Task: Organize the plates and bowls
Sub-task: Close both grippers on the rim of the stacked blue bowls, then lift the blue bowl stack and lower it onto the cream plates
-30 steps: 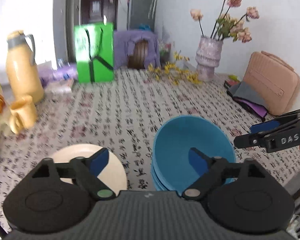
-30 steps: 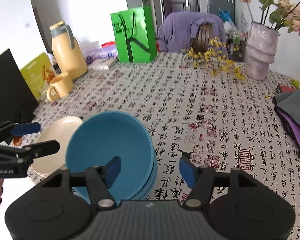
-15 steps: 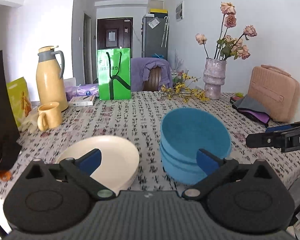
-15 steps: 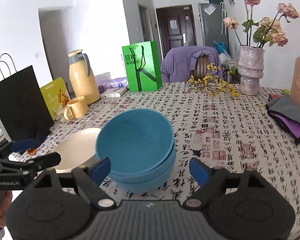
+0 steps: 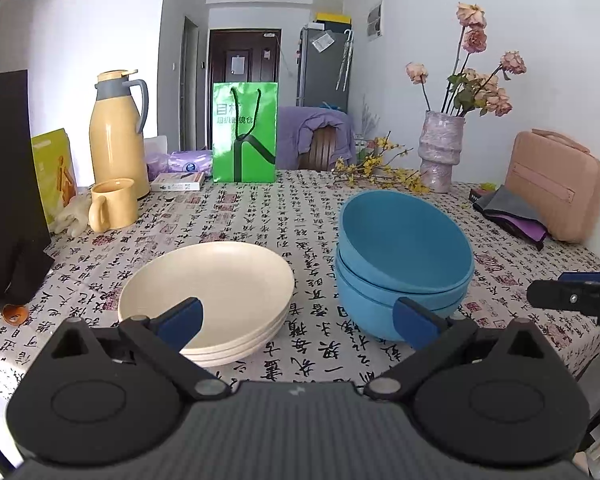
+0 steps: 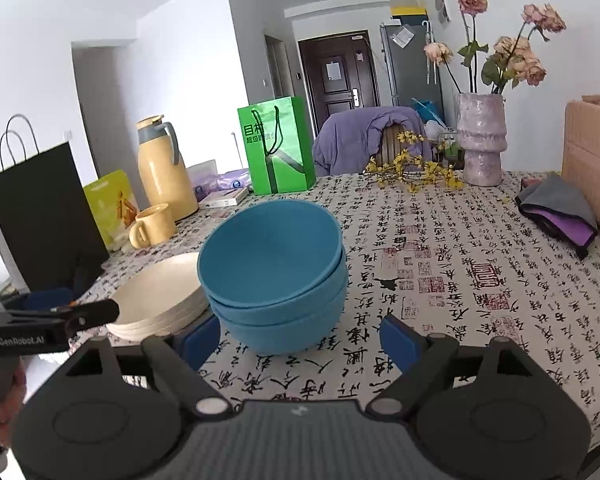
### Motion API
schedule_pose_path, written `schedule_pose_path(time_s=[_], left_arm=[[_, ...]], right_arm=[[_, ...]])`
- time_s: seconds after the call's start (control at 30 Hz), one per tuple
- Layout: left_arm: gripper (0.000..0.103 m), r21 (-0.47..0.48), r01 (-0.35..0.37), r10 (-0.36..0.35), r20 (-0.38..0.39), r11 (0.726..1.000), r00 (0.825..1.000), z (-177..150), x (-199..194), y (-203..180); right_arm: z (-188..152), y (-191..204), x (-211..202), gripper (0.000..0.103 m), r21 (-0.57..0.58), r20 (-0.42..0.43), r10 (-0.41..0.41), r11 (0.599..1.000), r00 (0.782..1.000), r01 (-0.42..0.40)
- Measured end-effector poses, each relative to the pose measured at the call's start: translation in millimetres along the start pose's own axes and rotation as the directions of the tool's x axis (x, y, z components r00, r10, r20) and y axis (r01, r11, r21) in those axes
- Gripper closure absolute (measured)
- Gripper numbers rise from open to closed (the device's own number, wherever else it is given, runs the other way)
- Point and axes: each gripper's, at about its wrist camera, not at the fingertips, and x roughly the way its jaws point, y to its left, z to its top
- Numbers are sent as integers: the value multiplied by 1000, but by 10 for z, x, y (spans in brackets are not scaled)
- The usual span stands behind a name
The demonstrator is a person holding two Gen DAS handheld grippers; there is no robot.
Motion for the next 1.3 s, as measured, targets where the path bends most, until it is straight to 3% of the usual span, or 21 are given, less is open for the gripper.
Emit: schedule_pose_path(time_s=[0.33,0.67,0.87,1.03,1.27,1.3], left_arm=[[0,11,68,-68,-15,998,998,134,313,-70],[0,-48,152,-156,-103,987,982,394,993,-115],[8,-136,231,-255,-196,963,947,465,1419,-28],[30,-235,239,-302,-284,942,910,445,1757,59],[40,-343,257,-376,-347,904,859,374,1996,163],[42,-349,256,-377,-346,902,859,365,2009,174]], right_arm=[[75,-100,216,16,27,-1,-30,999,1000,30],[335,-267,706,17,86,-36,-20,996,999,23],[443,-414,1126,22,160,-113,27,987,993,-9],[457,-510,1409,44,223,-169,59,975,984,-20],[418,-572,1618,51,264,-228,87,964,970,-25],[411,-589,1644,51,267,-237,90,963,967,-24]])
